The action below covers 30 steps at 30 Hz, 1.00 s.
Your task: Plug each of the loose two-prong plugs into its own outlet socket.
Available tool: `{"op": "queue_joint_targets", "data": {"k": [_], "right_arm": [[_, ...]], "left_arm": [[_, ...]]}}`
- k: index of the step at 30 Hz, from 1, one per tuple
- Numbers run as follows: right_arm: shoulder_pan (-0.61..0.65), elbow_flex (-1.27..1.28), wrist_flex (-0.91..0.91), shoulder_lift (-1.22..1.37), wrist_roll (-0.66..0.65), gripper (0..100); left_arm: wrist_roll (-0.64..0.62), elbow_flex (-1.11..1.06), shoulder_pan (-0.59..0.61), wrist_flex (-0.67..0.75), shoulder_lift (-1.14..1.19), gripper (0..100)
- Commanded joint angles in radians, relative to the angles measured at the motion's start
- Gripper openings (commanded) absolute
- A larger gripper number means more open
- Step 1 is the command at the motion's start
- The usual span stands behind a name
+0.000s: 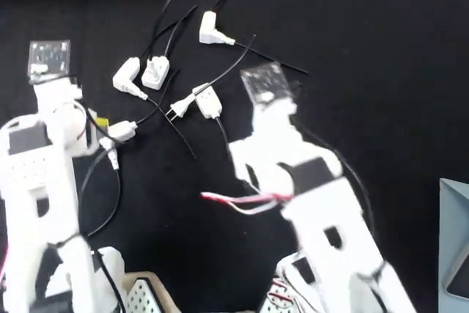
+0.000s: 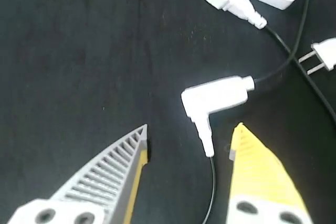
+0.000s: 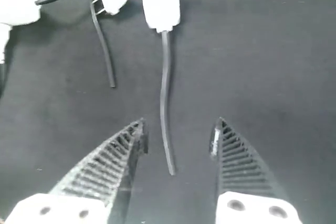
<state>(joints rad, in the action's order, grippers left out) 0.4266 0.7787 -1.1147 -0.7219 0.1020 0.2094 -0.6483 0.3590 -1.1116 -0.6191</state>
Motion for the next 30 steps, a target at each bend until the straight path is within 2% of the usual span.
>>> {"op": "queue_joint_targets", "data": {"k": [1, 11, 15, 26, 30], "right_arm": [[0.072, -0.177, 0.018, 0.191, 0.068, 20.1], [0.135, -0.415, 0.235, 0.619, 0.267, 20.1], [0.135, -0.498, 0.308, 0.737, 0.330, 20.1], [0.161, -0.789, 0.313, 1.058, 0.476, 19.9], [0.161, -0.881, 0.310, 1.155, 0.497, 19.8]], "left_arm": [[-0.026, -0.130, 0.004, -0.006, -0.176, 25], [-0.203, -0.392, 0.096, 0.172, -0.344, 25], [-0.209, -0.453, 0.101, 0.224, -0.353, 25], [-0.203, -0.516, 0.105, 0.256, -0.353, 25], [-0.206, -0.515, 0.159, 0.258, -0.353, 25]]}}
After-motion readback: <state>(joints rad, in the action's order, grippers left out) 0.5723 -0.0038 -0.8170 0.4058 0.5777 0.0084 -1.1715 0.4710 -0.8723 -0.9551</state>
